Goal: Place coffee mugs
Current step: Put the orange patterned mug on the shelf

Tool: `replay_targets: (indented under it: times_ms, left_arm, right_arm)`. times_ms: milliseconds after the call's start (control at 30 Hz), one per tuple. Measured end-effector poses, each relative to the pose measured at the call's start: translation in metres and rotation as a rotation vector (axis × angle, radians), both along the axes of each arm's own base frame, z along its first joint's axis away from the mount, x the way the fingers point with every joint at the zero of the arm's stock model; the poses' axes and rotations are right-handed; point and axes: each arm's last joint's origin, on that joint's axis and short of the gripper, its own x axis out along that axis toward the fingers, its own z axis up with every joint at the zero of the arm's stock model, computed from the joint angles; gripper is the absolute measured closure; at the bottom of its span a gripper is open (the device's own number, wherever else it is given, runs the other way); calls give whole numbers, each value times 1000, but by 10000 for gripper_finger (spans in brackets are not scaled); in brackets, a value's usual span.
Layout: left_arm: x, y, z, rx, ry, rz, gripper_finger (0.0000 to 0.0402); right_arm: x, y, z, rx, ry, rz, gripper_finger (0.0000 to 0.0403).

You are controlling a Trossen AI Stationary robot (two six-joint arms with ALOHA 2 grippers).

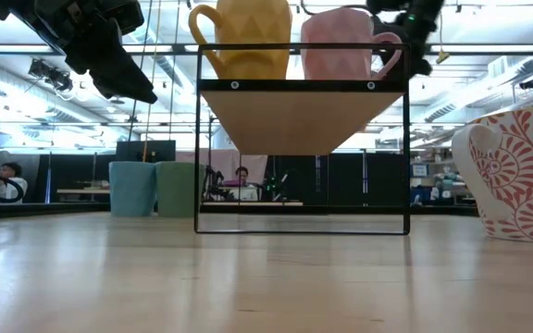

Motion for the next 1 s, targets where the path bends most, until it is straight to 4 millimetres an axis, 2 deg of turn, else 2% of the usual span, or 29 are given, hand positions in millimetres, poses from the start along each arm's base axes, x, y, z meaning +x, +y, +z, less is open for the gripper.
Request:
replay_targets:
  times_ms: [233, 400, 733, 1000]
  left_arm:
    - [0, 0, 0, 0, 0, 1, 241]
    - [0, 0, 0, 0, 1, 0, 241]
    - [0, 0, 0, 0, 0, 1, 241]
    - [0, 0, 0, 0, 1, 0, 241]
  right_arm:
    - [34, -34, 29, -17, 25, 9, 330]
    - [55, -52, 37, -2, 73, 26, 330]
    - [85, -72, 25, 68, 121, 64, 330]
    - [92, -74, 18, 89, 131, 87, 330]
